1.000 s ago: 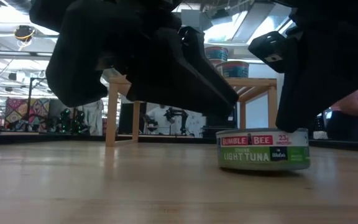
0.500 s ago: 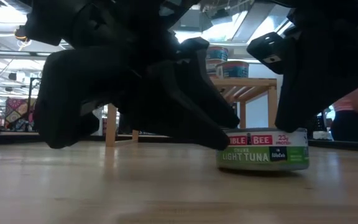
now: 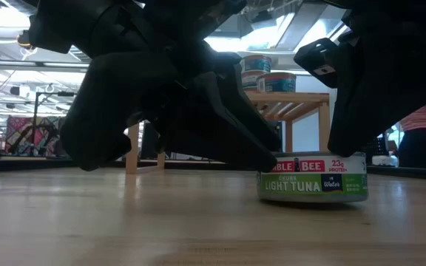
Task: Stack canned seafood by type on shelf
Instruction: Stack the green white tuna can on top of the green white tuna can on the shelf
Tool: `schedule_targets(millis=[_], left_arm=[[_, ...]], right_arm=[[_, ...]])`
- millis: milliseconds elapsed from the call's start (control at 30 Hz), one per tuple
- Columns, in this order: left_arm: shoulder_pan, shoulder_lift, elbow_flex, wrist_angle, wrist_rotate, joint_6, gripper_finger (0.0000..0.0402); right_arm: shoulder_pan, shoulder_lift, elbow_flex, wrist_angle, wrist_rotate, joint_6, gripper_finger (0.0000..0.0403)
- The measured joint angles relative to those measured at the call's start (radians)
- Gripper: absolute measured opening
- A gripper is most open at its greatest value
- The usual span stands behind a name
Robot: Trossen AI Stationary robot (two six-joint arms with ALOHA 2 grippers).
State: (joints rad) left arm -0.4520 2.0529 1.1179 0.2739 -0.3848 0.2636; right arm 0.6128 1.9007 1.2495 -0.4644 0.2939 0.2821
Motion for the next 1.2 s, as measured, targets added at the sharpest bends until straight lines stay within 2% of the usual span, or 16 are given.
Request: schedule_targets(millis=[433, 600, 967, 1200], left_arm=[[-0.046, 0.0, 0.005, -0.001, -0.002, 0.034, 0.0169], [-0.052, 0.0, 0.005, -0.001, -0.063, 0.033, 0.0169], [-0.056, 0.0, 0.006, 0.001, -0.091, -0.07, 0.0169], [-0.067, 0.0, 0.007, 0.004, -0.091, -0.014, 0.0169]], right_arm=[[0.0, 0.0, 0.0, -0.007, 0.0, 0.0, 0.0], [0.0, 0.0, 0.0, -0.007, 0.0, 0.0, 0.0], [0.0, 0.0, 0.0, -0.007, 0.0, 0.0, 0.0], [0.0, 0.0, 0.0, -0.007, 0.0, 0.0, 0.0]])
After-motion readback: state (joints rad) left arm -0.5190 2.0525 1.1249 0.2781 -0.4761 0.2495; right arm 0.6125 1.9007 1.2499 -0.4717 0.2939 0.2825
